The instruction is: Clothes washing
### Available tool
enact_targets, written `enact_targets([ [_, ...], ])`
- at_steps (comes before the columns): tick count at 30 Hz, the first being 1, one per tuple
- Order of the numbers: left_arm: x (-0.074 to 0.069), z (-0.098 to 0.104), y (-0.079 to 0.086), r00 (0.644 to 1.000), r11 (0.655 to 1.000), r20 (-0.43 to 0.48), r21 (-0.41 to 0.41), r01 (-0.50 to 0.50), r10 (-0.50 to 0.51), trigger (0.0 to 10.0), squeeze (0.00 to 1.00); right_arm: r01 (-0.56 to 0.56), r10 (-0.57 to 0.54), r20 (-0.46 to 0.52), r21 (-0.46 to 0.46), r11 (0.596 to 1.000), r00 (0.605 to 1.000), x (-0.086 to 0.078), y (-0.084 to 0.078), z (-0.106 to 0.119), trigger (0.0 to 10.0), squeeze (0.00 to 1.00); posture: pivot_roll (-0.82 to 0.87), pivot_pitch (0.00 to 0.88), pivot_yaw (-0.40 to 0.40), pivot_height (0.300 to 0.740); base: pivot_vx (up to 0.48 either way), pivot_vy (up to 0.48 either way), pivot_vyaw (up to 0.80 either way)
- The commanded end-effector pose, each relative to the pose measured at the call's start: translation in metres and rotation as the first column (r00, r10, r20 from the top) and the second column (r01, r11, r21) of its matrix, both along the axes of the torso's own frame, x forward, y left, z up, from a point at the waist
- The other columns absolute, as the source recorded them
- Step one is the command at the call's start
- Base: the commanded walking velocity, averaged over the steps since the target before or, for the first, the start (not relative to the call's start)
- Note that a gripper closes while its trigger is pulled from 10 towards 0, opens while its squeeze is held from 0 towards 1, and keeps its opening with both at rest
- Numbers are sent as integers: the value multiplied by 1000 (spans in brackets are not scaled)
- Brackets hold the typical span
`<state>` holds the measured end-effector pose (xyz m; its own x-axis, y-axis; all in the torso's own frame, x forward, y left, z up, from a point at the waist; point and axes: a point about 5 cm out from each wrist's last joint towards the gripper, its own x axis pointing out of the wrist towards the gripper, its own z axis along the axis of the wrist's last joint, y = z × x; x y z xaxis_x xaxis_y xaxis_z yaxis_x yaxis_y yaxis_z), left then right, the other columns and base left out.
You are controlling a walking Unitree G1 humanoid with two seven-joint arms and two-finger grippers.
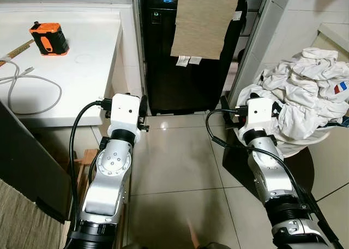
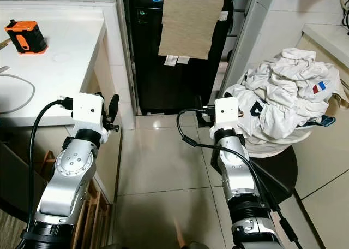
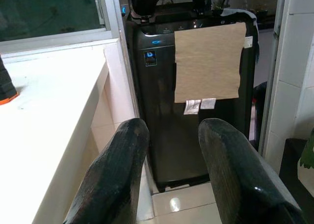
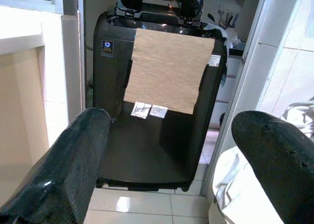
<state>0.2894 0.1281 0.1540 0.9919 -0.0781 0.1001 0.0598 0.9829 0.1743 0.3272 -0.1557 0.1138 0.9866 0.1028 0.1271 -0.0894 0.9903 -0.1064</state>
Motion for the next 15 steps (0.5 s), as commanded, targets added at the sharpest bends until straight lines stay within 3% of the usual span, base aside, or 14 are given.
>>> enact_targets([
  [1, -1, -80, -10, 929, 984, -345, -153, 89, -138, 10000, 0, -4, 64, -248, 235, 972, 967, -15, 8, -52, 10000, 0, -133, 0, 64, 726, 0, 0, 0],
  [3, 0, -82, -7, 928, 984, -357, -173, 50, -110, 10000, 0, -16, 74, -250, 228, 974, 965, -15, 10, -52, 10000, 0, -136, 0, 60, 726, 0, 0, 0],
  [4, 0, -80, 12, 953, 979, -299, -202, -21, -41, 10000, 0, 20, 29, -222, 217, 976, 975, -18, -13, -47, 10000, 0, -166, 0, -15, 726, 0, 0, 0],
  [7, -2, -83, 24, 959, 980, -283, -192, -51, -5, 10000, 0, 42, 7, -210, 227, 973, 978, -20, -23, -45, 10000, 0, -167, 0, -15, 726, 0, 0, 0],
  [12, -10, -83, 26, 960, 980, -276, -200, -5, -51, 10000, 0, 36, 13, -214, 224, 974, 977, -24, -23, -49, 10000, 0, -168, 0, 1, 726, 0, 0, 0],
  [15, -8, -79, 21, 964, 978, -248, -202, 46, -97, 10000, 0, 32, 21, -223, 231, 972, 975, -26, -23, -53, 10000, 0, -165, 0, 3, 726, 0, 0, 0],
])
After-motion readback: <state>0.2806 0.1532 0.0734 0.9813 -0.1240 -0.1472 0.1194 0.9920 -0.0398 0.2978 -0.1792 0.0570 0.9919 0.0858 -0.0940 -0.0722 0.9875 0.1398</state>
